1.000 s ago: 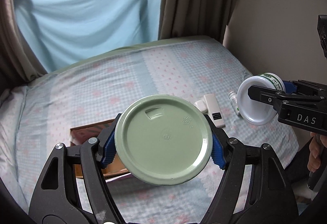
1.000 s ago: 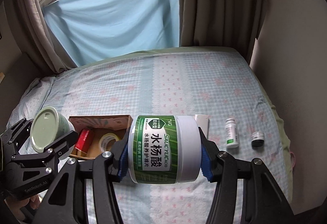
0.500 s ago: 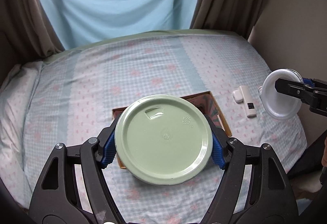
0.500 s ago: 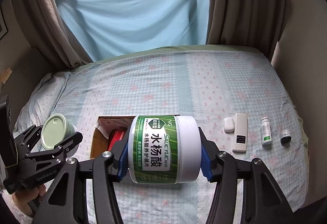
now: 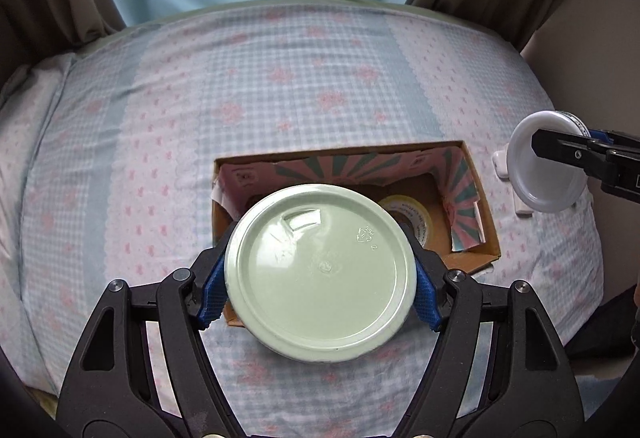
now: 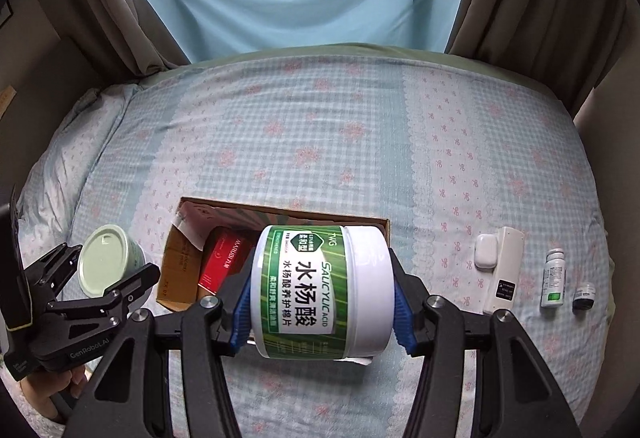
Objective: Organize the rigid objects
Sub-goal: 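Carry the jar with the left tool while the right tool carries the bottle to the box, then lower and release the jar and bottle into the cardboard box with both tools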
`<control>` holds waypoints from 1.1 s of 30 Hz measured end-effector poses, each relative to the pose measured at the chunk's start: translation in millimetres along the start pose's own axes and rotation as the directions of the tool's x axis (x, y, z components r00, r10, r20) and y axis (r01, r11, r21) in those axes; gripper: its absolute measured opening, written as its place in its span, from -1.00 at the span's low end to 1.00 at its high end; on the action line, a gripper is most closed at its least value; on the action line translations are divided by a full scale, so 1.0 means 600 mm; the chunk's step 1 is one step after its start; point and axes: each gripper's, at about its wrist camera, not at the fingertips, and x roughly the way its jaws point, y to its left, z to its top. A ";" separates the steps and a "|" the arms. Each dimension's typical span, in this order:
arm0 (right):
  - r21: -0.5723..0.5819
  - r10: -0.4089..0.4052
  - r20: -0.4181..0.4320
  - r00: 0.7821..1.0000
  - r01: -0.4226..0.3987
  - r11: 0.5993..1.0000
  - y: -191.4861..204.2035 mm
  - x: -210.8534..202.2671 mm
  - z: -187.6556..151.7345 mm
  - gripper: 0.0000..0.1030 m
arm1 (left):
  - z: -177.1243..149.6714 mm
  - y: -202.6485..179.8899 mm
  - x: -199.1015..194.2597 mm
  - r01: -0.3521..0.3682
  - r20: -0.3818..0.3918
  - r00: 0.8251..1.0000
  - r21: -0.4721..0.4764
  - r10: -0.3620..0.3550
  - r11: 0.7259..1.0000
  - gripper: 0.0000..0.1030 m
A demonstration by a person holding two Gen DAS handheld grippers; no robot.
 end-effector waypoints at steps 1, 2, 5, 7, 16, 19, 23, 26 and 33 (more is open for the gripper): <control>-0.001 -0.003 -0.022 1.000 0.003 1.000 -0.004 0.015 0.003 0.01 | 0.000 -0.002 0.017 0.001 -0.020 1.000 0.001 -0.001 1.000 0.37; -0.001 -0.006 -0.044 0.999 0.006 1.000 -0.009 0.031 0.005 0.01 | 0.001 -0.005 0.034 0.003 -0.041 0.999 0.001 -0.003 1.000 0.37; 0.001 -0.013 -0.111 0.994 0.014 1.000 -0.019 0.078 0.004 0.01 | -0.001 -0.013 0.082 0.006 -0.105 0.994 0.018 -0.004 1.000 0.37; 0.006 -0.009 -0.154 0.988 0.010 1.000 -0.025 0.107 0.001 0.01 | -0.003 -0.021 0.114 0.006 -0.154 0.988 0.047 0.002 0.999 0.37; 0.017 -0.014 -0.275 0.961 0.019 1.000 -0.038 0.216 0.006 0.01 | -0.009 -0.044 0.209 0.025 -0.283 0.959 0.129 0.012 0.991 0.37; 0.023 -0.018 -0.314 0.949 0.027 0.999 -0.040 0.247 0.010 0.01 | -0.007 -0.049 0.226 0.026 -0.303 0.953 0.152 0.021 0.988 0.37; 0.038 -0.030 -0.344 0.939 0.046 0.998 -0.042 0.274 0.015 0.01 | -0.004 -0.055 0.237 0.032 -0.312 0.950 0.176 0.026 0.984 0.37; 0.013 -0.059 -0.355 0.933 0.068 0.998 -0.041 0.285 0.019 0.01 | 0.002 -0.055 0.238 0.042 -0.317 0.948 0.160 0.011 0.986 0.46; 0.034 0.031 -0.334 0.942 -0.021 0.999 -0.046 0.267 0.019 0.99 | 0.016 -0.053 0.192 0.048 -0.257 0.966 0.171 -0.002 0.984 1.00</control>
